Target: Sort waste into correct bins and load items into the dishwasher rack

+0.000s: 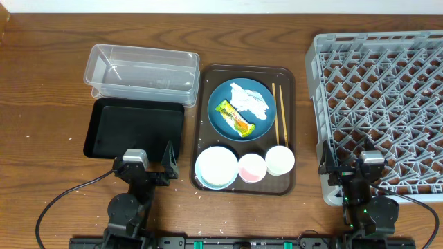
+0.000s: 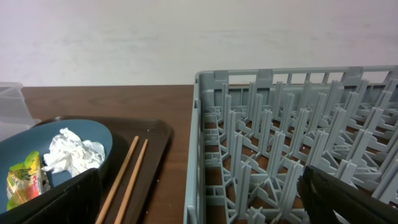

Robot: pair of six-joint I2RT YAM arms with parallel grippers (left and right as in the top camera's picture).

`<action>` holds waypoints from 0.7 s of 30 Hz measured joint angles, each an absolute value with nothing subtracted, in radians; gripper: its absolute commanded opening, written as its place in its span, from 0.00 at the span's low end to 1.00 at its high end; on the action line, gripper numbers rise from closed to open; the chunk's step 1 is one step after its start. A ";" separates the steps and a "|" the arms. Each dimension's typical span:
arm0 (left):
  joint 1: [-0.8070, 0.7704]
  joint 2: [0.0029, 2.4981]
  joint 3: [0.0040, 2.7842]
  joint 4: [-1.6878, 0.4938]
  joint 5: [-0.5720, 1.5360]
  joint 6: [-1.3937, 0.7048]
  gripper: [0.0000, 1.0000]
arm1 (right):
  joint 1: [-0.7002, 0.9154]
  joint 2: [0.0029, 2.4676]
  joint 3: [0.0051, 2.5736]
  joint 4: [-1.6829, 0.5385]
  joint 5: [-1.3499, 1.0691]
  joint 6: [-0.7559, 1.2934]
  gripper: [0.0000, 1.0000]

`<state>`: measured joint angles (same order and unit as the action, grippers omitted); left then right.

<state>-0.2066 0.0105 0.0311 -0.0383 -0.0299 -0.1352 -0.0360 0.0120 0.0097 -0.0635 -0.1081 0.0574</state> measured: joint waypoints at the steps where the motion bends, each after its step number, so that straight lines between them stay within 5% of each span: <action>1: -0.207 0.010 0.030 -0.036 -0.030 -0.135 0.94 | -0.036 0.012 0.010 -0.063 -0.108 0.057 0.99; 14: -0.207 0.010 0.027 0.151 0.047 -0.136 0.94 | -0.036 0.012 0.012 -0.010 -0.207 0.124 0.99; 21: -0.207 0.131 0.324 -0.086 0.095 -0.142 0.95 | -0.036 0.052 0.194 -0.216 -0.309 0.147 0.99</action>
<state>-0.2066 0.1314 0.3244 -0.0860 0.0952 -0.1417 -0.0360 0.0525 0.1944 -0.2157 -0.3092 0.1467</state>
